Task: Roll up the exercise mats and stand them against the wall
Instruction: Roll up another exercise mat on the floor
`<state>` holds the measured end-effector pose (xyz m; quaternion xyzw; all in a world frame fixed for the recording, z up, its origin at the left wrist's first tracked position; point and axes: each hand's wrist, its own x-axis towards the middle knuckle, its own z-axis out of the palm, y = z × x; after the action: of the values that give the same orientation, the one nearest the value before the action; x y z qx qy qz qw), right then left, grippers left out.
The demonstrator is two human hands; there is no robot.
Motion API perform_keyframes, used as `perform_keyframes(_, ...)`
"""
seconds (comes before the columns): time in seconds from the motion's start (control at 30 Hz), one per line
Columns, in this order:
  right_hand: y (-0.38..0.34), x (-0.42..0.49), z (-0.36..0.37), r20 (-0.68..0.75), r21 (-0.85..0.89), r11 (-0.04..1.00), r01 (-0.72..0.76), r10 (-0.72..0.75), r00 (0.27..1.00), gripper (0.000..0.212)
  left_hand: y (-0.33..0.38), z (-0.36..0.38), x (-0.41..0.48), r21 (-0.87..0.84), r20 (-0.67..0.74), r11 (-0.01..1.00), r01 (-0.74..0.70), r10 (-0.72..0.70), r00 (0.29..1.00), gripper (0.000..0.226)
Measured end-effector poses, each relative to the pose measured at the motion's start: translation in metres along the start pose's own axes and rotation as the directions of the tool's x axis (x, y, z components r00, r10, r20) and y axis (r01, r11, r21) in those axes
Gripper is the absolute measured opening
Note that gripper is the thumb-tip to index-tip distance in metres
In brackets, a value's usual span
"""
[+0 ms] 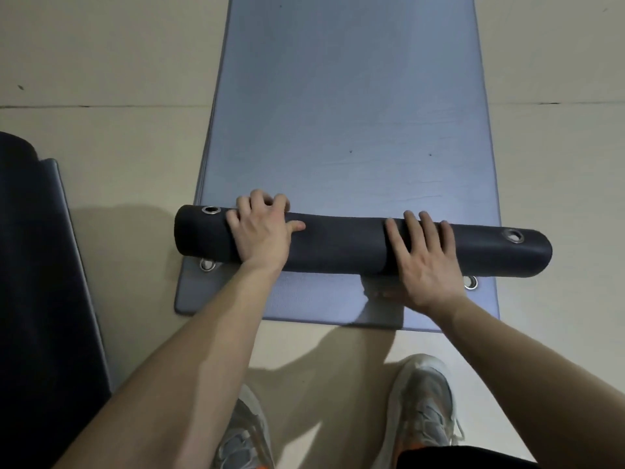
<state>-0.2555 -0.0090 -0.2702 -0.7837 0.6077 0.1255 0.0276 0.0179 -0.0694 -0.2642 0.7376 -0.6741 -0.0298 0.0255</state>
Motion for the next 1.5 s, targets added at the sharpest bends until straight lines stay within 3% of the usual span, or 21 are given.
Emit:
perform_keyframes(0.07, 0.008, 0.022, -0.006, 0.047, 0.024, 1.0, -0.005, 0.004, 0.999, 0.129, -0.008, 0.01, -0.012, -0.136, -0.133, 0.988, -0.067, 0.049, 0.99, 0.049)
perform_keyframes(0.1, 0.012, 0.035, -0.012, 0.094, 0.046, 0.999, 0.011, -0.016, 0.995, 0.127, -0.014, 0.015, -0.018, -0.172, -0.096, 0.977, -0.128, 0.113, 0.989, 0.065)
perform_keyframes(0.17, 0.022, 0.06, -0.025, 0.213, 0.118, 0.991, 0.055, -0.08, 0.974, 0.124, -0.028, 0.021, -0.027, -0.053, 0.103, 0.953, -0.298, 0.302, 0.948, 0.106)
perform_keyframes(0.23, 0.027, 0.071, -0.031, 0.276, 0.175, 0.984, 0.041, -0.089, 0.957, 0.122, -0.035, 0.02, -0.016, 0.048, 0.204, 0.916, -0.399, 0.383, 0.901, 0.12)
perform_keyframes(0.33, 0.023, 0.06, -0.024, 0.181, 0.067, 0.998, 0.006, -0.018, 0.983, 0.118, -0.03, 0.012, 0.016, 0.002, 0.245, 0.911, -0.413, 0.4, 0.883, 0.107)
perform_keyframes(0.43, 0.017, 0.04, -0.007, -0.013, -0.011, 1.0, 0.006, -0.006, 1.0, 0.095, -0.028, 0.001, 0.028, -0.044, 0.33, 0.903, -0.428, 0.417, 0.847, 0.098)
perform_keyframes(0.47, 0.016, 0.04, -0.01, -0.012, -0.007, 1.0, -0.004, 0.004, 1.0, 0.089, -0.027, -0.004, 0.028, -0.042, 0.354, 0.903, -0.428, 0.414, 0.839, 0.096)
perform_keyframes(0.6, 0.016, 0.035, -0.046, 0.268, 0.104, 0.994, -0.012, -0.017, 0.963, 0.079, -0.013, -0.032, 0.022, -0.071, 0.571, 0.922, -0.38, 0.35, 0.743, 0.09)
perform_keyframes(0.73, 0.02, 0.006, -0.058, 0.429, 0.223, 0.975, -0.012, -0.087, 0.899, 0.083, -0.01, -0.044, 0.01, -0.158, 0.81, 0.943, -0.292, 0.293, 0.507, 0.091)
perform_keyframes(0.77, 0.017, -0.005, -0.056, 0.391, 0.22, 0.975, -0.015, -0.074, 0.918, 0.088, -0.01, -0.045, 0.009, -0.181, 0.834, 0.946, -0.269, 0.292, 0.467, 0.089)
perform_keyframes(0.87, -0.001, -0.046, -0.03, 0.076, 0.136, 0.991, 0.009, -0.019, 0.997, 0.101, -0.011, -0.049, 0.018, -0.264, 0.857, 0.954, -0.144, 0.301, 0.417, 0.074)
perform_keyframes(0.93, -0.01, -0.053, -0.017, 0.04, 0.123, 0.992, 0.004, -0.009, 0.999, 0.12, -0.015, -0.049, 0.022, -0.306, 0.837, 0.951, -0.038, 0.288, 0.465, 0.073)
perform_keyframes(0.97, -0.009, -0.046, -0.015, 0.08, 0.135, 0.991, 0.014, -0.025, 0.996, 0.126, -0.017, -0.049, 0.02, -0.311, 0.793, 0.95, -0.005, 0.262, 0.55, 0.076)
perform_keyframes(1.0, -0.004, -0.033, -0.017, 0.106, 0.151, 0.988, 0.019, -0.036, 0.994, 0.129, -0.018, -0.049, 0.013, -0.282, 0.696, 0.959, -0.023, 0.221, 0.683, 0.078)
perform_keyframes(1.07, 0.008, -0.002, -0.029, 0.183, 0.181, 0.984, 0.0, -0.034, 0.983, 0.127, -0.012, -0.043, -0.017, -0.183, 0.303, 0.977, -0.105, 0.158, 0.94, 0.061)
perform_keyframes(1.1, 0.012, 0.01, -0.037, 0.203, 0.181, 0.983, -0.011, -0.026, 0.979, 0.125, -0.006, -0.036, -0.035, -0.155, 0.088, 0.977, -0.15, 0.165, 0.982, 0.047)
perform_keyframes(1.17, 0.013, 0.018, -0.043, 0.129, 0.155, 0.988, -0.01, -0.01, 0.992, 0.117, 0.004, -0.02, -0.059, -0.21, -0.082, 0.963, -0.17, 0.156, 0.984, 0.037)
perform_keyframes(1.23, 0.007, 0.007, -0.032, -0.055, 0.123, 0.992, 0.01, -0.003, 0.998, 0.099, 0.003, -0.007, -0.055, -0.216, 0.029, 0.963, -0.163, 0.173, 0.984, 0.058)
perform_keyframes(1.3, 0.001, -0.006, -0.013, -0.141, 0.094, 0.995, -0.016, 0.029, 0.99, 0.101, 0.0, -0.002, -0.027, -0.205, 0.139, 0.964, -0.171, 0.202, 0.97, 0.075)
perform_keyframes(1.43, 0.017, 0.034, -0.011, -0.037, 0.057, 0.998, -0.023, 0.025, 0.999, 0.13, 0.005, -0.013, 0.025, -0.292, 0.276, 0.944, -0.151, 0.234, 0.932, 0.083)
perform_keyframes(1.5, 0.028, 0.066, -0.022, 0.047, 0.076, 0.997, 0.006, -0.01, 0.999, 0.129, 0.003, -0.013, 0.031, -0.108, 0.301, 0.956, -0.272, 0.292, 0.908, 0.111)
